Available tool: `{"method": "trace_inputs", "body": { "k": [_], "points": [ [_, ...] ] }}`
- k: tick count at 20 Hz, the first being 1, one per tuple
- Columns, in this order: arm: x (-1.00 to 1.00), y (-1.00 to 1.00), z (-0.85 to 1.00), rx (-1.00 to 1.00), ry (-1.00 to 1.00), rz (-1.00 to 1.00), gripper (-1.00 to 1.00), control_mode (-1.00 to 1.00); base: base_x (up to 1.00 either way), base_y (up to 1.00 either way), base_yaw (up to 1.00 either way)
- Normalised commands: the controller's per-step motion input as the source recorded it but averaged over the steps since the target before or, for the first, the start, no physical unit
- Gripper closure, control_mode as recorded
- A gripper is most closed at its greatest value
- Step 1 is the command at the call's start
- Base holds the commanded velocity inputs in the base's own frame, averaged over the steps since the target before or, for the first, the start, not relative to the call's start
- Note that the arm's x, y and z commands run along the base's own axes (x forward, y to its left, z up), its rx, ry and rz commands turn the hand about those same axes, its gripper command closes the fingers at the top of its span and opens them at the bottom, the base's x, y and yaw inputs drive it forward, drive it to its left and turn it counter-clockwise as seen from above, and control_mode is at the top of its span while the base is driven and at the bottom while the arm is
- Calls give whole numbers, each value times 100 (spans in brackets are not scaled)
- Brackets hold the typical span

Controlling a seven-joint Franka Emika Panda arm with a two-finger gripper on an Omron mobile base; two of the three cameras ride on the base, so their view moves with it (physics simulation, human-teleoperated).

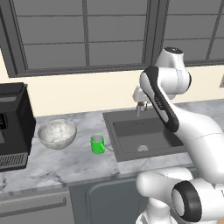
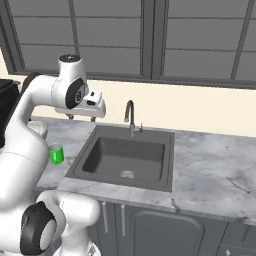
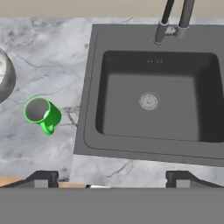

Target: Pick the mug and place it in the sink. Pick the bowl and place it in the open cabinet and then close the cabinet.

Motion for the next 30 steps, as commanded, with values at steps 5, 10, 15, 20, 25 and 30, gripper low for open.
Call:
{"method": "trace_inputs", "body": {
  "k": [5, 10, 15, 20, 25, 30],
  "points": [
    [-6, 30, -12, -1, 3, 0, -100, -100, 0, 0, 0],
    [-3, 41, -21, 0, 2, 0, -100, -100, 0, 0, 0],
    [-11, 59, -28, -2, 1, 3, -100, -100, 0, 0, 0],
    [-12, 64, -41, -9, 3, 3, -100, -100, 0, 0, 0],
    [-6, 61, -41, -12, 2, 5, -100, -100, 0, 0, 0],
    [0, 21, -27, -1, 1, 2, -100, -100, 0, 0, 0]
  ]
}}
